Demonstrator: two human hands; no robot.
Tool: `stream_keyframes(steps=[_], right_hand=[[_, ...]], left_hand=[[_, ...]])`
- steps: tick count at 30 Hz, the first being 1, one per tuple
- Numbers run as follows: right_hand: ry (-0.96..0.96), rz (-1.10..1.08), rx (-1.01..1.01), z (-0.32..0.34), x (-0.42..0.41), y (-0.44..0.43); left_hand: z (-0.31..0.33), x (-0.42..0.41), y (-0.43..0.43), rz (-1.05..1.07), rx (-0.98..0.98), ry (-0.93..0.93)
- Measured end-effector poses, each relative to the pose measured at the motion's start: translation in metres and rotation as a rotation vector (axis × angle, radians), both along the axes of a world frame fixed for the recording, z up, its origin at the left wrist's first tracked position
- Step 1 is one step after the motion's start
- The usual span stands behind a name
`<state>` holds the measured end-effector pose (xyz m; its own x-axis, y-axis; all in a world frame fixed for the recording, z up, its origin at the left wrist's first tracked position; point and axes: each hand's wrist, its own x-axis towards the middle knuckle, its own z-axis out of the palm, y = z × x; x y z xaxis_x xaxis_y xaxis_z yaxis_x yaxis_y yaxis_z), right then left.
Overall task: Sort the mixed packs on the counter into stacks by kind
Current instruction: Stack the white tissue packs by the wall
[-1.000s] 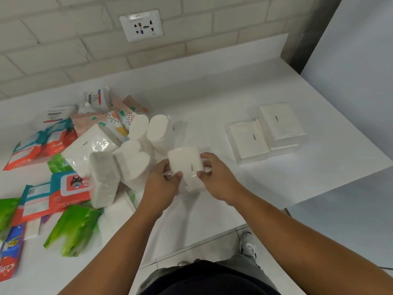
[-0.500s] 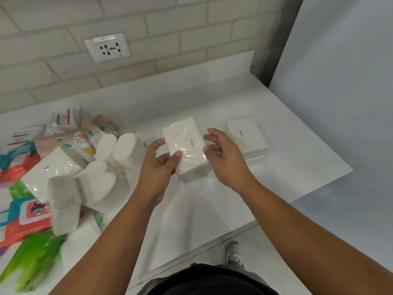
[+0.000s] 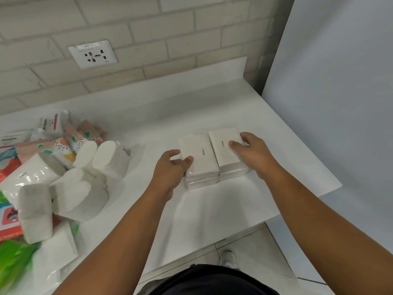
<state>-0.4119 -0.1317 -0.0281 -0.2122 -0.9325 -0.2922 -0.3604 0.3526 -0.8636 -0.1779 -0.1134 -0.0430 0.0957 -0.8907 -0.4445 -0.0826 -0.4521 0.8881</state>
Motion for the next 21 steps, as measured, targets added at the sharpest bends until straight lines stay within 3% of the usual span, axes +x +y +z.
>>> stream_keyframes(steps=[3, 5, 7, 12, 17, 21], right_hand=[[-0.13, 0.103, 0.055, -0.011, -0.006, -0.001], [-0.176, 0.132, 0.054, -0.015, -0.01, -0.002], [-0.201, 0.15, 0.052, -0.017, -0.012, -0.005], [-0.209, 0.169, 0.043, -0.017, -0.013, -0.007], [-0.127, 0.166, 0.045, -0.015, -0.011, -0.009], [0.127, 0.172, 0.011, -0.001, -0.005, -0.009]], left_hand=[[-0.001, -0.003, 0.001, -0.005, 0.019, -0.088], [-0.002, -0.006, 0.001, -0.022, 0.06, -0.051], [-0.001, -0.011, 0.003, -0.048, 0.071, 0.002], [-0.001, -0.019, 0.002, -0.052, 0.022, -0.078], [0.0, -0.019, -0.003, -0.038, 0.007, -0.094], [0.006, -0.013, 0.005, -0.03, -0.016, -0.115]])
